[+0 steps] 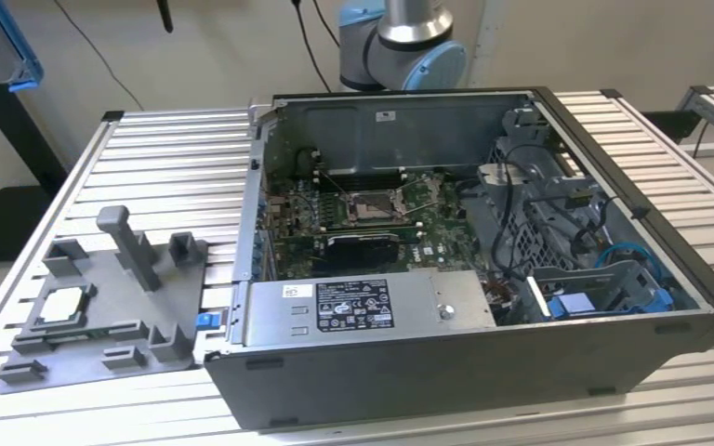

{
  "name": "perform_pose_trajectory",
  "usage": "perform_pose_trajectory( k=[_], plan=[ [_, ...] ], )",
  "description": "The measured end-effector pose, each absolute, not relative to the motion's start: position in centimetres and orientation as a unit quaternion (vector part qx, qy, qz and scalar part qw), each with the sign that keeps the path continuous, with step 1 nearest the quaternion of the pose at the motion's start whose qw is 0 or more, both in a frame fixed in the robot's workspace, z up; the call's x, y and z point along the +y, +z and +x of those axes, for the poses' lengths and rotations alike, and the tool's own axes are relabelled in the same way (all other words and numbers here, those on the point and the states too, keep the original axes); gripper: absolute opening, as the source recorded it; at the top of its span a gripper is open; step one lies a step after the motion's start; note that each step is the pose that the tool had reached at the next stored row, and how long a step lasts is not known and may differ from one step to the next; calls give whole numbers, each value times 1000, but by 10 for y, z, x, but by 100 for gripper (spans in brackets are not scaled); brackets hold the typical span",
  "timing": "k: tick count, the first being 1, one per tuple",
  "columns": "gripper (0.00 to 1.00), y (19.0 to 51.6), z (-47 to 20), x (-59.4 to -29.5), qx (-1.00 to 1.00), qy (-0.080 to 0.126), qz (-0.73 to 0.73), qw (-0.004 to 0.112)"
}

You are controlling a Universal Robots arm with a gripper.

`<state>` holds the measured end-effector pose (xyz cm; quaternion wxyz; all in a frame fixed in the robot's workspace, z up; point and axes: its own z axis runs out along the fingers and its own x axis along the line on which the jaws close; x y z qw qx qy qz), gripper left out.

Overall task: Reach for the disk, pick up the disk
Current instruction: 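Pick up the disk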

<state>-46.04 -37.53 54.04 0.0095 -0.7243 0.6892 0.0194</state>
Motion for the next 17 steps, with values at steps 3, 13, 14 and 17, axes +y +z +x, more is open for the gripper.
perform_pose_trajectory(
  k=[3,13,14,17],
  plan=[
    [0,544,-460,-375,689,20,-724,10],
    [0,544,-456,-375,689,21,-724,11],
    [0,544,-454,-375,689,21,-724,11],
    [0,544,-447,-375,689,21,-724,11]
  ],
)
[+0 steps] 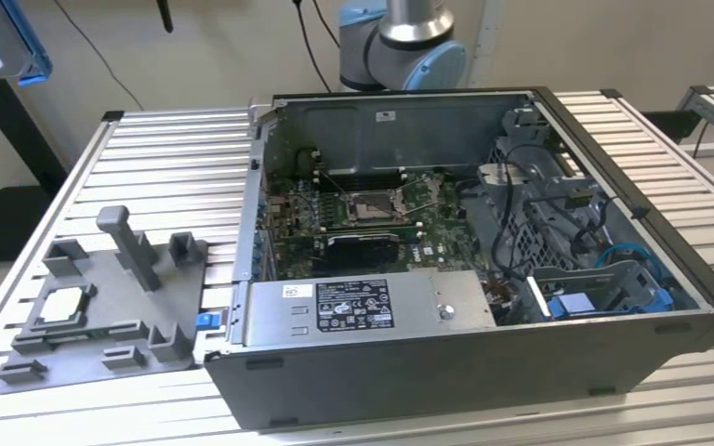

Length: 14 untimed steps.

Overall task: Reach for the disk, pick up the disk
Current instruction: 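Pick up the disk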

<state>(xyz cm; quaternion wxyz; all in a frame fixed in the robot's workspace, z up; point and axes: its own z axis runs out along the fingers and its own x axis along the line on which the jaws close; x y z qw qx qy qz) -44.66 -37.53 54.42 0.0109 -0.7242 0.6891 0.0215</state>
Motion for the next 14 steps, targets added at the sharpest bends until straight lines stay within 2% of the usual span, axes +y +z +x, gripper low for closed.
perform_pose_trajectory(
  k=[14],
  plan=[
    [0,544,-412,-375,689,23,-724,10]
  ],
)
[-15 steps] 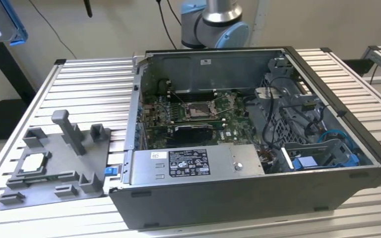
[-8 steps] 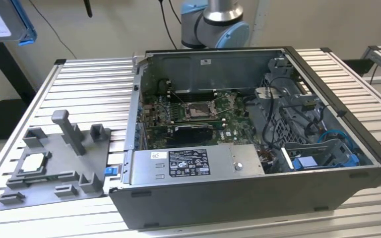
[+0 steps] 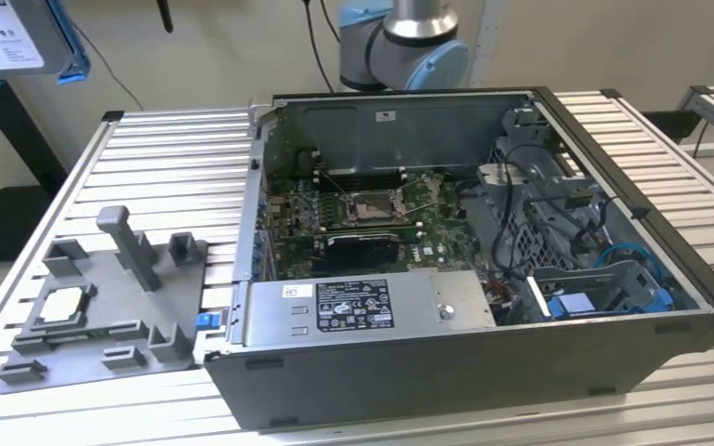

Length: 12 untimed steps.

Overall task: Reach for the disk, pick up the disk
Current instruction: 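Pick up the disk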

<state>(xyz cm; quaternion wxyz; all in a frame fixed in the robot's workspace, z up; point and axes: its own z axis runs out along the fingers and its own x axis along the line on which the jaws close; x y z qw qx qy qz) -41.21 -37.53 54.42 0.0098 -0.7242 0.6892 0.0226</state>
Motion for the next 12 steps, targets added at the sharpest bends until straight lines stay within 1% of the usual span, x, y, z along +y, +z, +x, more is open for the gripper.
perform_pose_trajectory(
  k=[12],
  plan=[
    [0,544,-378,-375,689,23,-724,9]
  ],
)
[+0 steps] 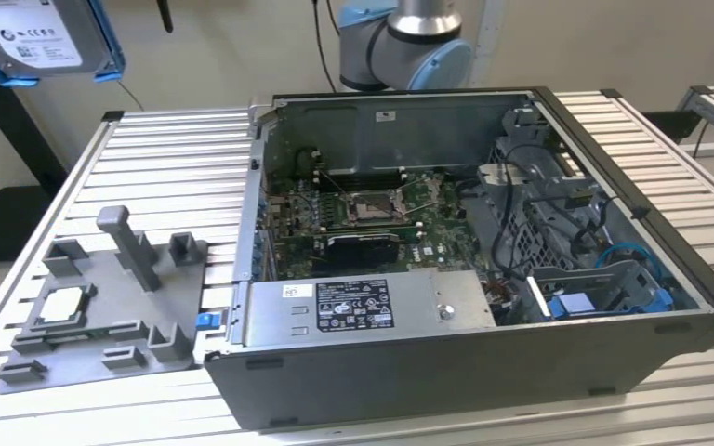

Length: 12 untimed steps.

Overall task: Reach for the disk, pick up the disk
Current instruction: 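Pick up the disk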

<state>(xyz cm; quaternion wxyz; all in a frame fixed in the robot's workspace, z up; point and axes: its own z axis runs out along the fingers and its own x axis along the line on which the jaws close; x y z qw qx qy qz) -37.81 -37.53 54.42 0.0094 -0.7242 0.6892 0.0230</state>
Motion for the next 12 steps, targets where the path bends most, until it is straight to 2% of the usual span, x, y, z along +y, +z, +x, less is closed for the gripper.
perform_pose_trajectory(
  k=[12],
  plan=[
    [0,544,-343,-375,689,23,-724,9]
  ],
)
